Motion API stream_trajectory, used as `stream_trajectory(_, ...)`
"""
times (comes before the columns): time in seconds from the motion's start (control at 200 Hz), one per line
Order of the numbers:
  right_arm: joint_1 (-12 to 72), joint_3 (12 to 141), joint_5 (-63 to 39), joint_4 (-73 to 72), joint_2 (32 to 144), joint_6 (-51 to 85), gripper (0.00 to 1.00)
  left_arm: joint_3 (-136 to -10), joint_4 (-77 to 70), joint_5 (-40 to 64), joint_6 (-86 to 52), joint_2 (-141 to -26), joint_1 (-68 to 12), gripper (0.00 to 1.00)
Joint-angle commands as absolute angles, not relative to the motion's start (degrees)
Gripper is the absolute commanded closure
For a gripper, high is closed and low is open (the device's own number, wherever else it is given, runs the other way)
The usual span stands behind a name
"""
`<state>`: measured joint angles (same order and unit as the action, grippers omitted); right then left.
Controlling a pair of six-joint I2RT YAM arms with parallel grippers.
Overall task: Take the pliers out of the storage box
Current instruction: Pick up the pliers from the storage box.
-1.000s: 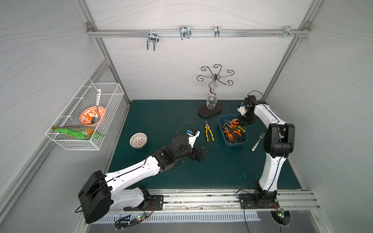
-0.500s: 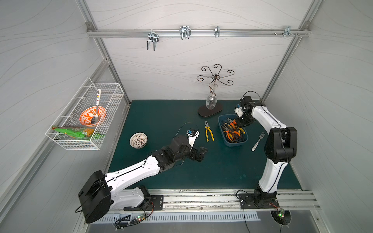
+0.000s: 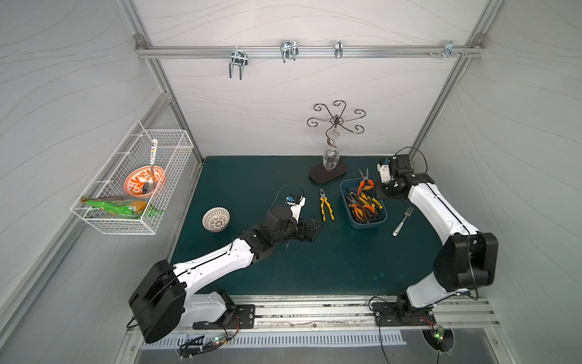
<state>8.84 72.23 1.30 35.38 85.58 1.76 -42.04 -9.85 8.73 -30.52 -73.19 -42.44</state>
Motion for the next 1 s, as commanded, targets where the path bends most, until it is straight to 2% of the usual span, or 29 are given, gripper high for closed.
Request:
stream_trajectory(0.0,9.4,68.1,-6.2,24.6,79.7,6.3,1.0,-46.2,-17.8,11.3,-34.8,-75.0,-41.5,0.0)
stream_trajectory(0.3,11.7,58.4,-17.2,13.9,70.6,14.6,1.0,-52.7,-31.9,15.4,-43.2,-85.4,-40.9,0.0)
stream_trajectory(0.375,12.2,56.6,-20.1,11.6,69.4,16.9,1.0,-54.7,-35.0,16.2,-46.7,-88.4,-40.7,0.03)
stream_trajectory(0.495,14.2,55.5,-20.7,10.7,68.4,17.9,1.0,-58.1,-40.0,18.0,-52.2,-93.5,-40.7,0.09)
stream_trajectory(0.665,16.1,54.4,-21.3,10.4,67.6,18.1,1.0,-63.5,-41.6,19.7,-56.8,-98.9,-40.6,0.12)
stream_trajectory(0.92,17.8,54.0,-22.7,11.7,66.1,16.0,1.0,-68.9,-35.3,19.5,-56.9,-102.7,-40.5,0.25)
stream_trajectory(0.99,18.1,53.9,-22.9,11.8,65.7,16.3,1.0,-69.6,-34.8,19.6,-58.1,-103.5,-40.6,0.34)
